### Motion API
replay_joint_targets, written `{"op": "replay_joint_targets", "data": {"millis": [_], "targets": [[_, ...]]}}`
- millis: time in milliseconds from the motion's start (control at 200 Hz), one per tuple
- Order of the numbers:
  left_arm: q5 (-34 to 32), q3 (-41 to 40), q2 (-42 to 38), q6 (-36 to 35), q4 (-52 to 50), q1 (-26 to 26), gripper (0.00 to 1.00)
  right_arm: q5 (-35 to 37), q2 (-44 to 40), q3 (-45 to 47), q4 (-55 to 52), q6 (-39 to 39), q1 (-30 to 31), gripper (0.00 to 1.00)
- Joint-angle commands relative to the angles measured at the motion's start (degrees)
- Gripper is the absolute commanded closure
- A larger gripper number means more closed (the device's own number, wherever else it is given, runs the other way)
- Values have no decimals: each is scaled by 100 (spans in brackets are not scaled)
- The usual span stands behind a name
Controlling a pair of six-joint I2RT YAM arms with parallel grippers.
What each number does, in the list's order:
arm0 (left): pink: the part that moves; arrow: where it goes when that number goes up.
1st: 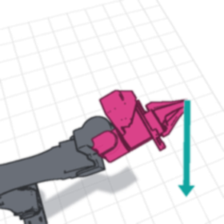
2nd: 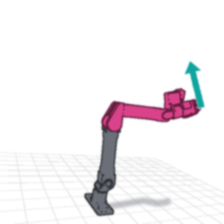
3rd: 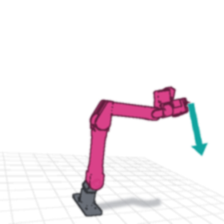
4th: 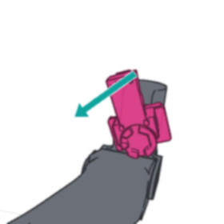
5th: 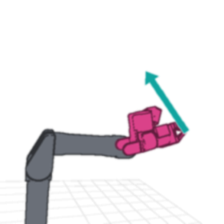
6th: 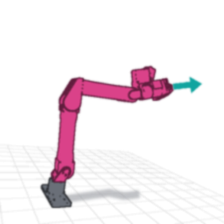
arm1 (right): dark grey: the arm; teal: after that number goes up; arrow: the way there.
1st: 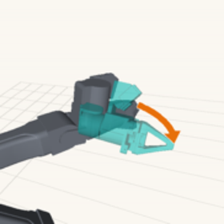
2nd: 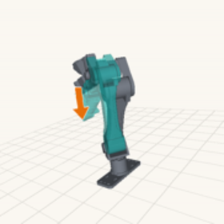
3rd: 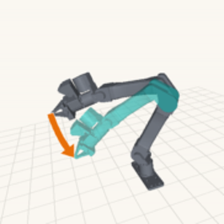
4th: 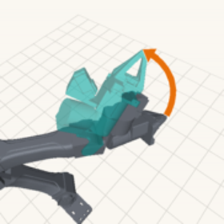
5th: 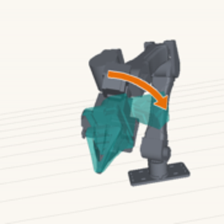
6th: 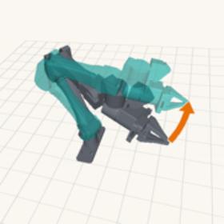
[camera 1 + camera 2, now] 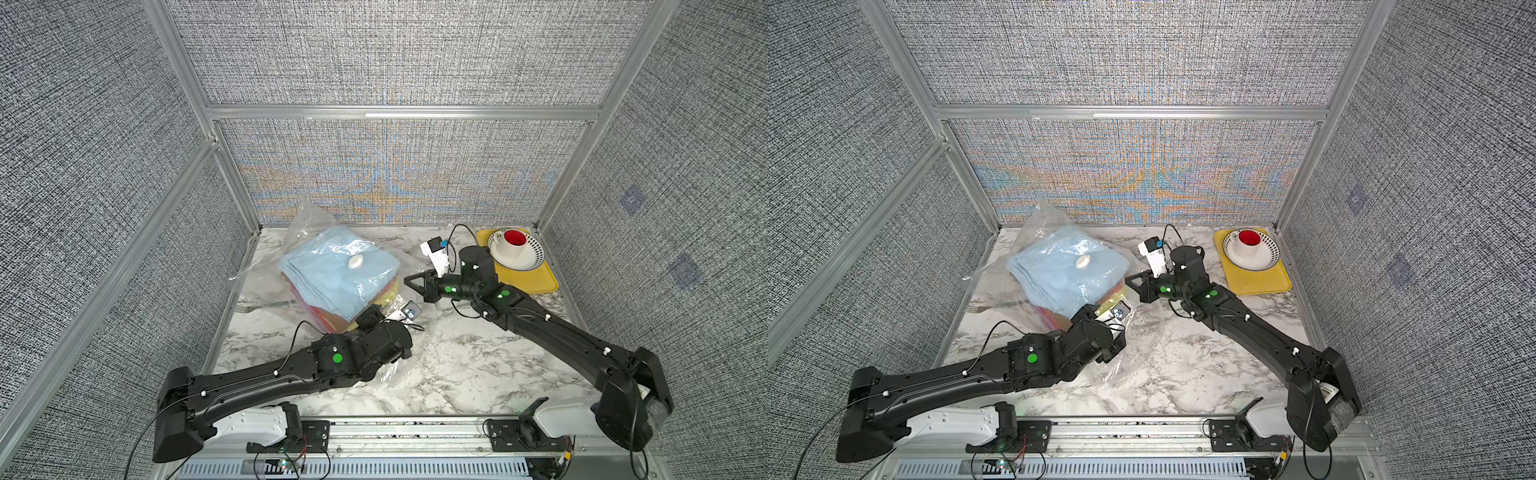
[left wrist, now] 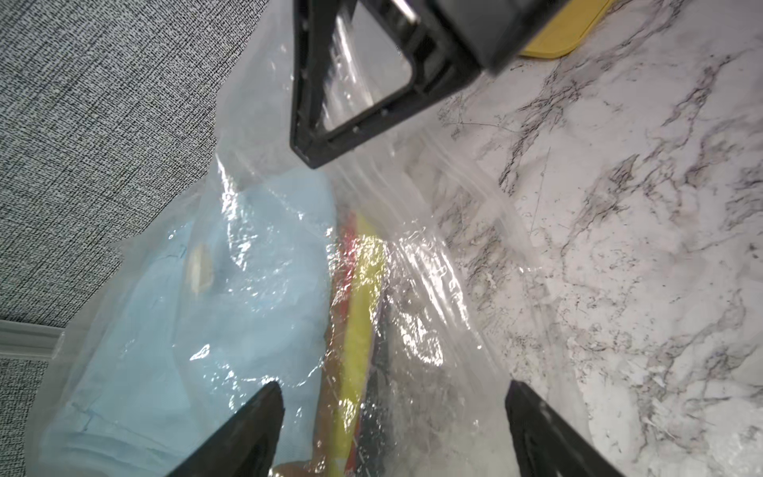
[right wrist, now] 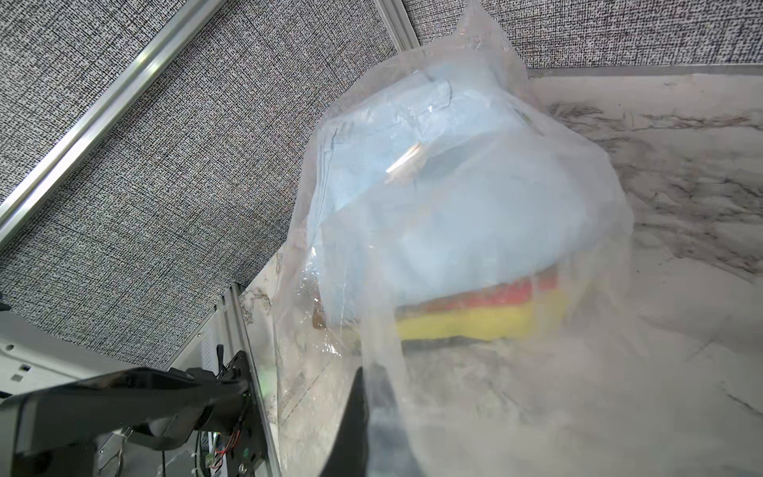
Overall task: Take the trousers out of the vacuum bag
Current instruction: Open the vacuum bag at the center of the board.
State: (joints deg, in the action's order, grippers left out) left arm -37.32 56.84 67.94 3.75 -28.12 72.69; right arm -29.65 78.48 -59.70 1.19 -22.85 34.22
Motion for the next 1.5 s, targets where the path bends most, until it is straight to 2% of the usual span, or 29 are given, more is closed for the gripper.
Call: {"op": "replay_joint_targets", "data": {"millis": [0, 185, 390, 460, 611, 736, 841, 1011, 1226, 1341, 1442, 1497], "targets": [[16, 147, 141, 235, 203, 81, 13, -83, -98, -106, -126, -115, 30, 100], [-484, 15, 210, 759, 630, 255, 13, -165, -87, -384, -274, -451, 48, 100], [-1853, 38, 654, 1139, 719, 617, 14, -210, -137, -669, -321, -1072, 109, 100], [-2434, 196, 914, 1345, 503, 739, 14, -251, -156, -746, -330, -1234, 141, 100], [-3247, 525, 1381, 1792, 91, 834, 12, -286, -157, -854, -370, -1383, 224, 100], [-3743, 692, 1599, 2488, -489, 836, 11, -308, -157, -876, -374, -1447, 260, 100], [-4104, 780, 1713, 3420, -1214, 844, 9, -323, -149, -868, -349, -1488, 278, 100], [-4443, 715, 1737, 4555, -2119, 843, 11, -452, -108, -850, -266, -1592, 276, 100], [-4634, 521, 1623, 5079, -2389, 822, 34, -426, -61, -859, -363, -1509, 278, 100], [-4596, 539, 1494, 5051, -2431, 807, 44, -429, -19, -828, -392, -1491, 276, 100], [-4487, 526, 1432, 4710, -2267, 770, 44, -447, 14, -815, -383, -1499, 277, 100], [-4430, 492, 1415, 4475, -2135, 748, 40, -479, 18, -802, -357, -1513, 278, 100]]}}
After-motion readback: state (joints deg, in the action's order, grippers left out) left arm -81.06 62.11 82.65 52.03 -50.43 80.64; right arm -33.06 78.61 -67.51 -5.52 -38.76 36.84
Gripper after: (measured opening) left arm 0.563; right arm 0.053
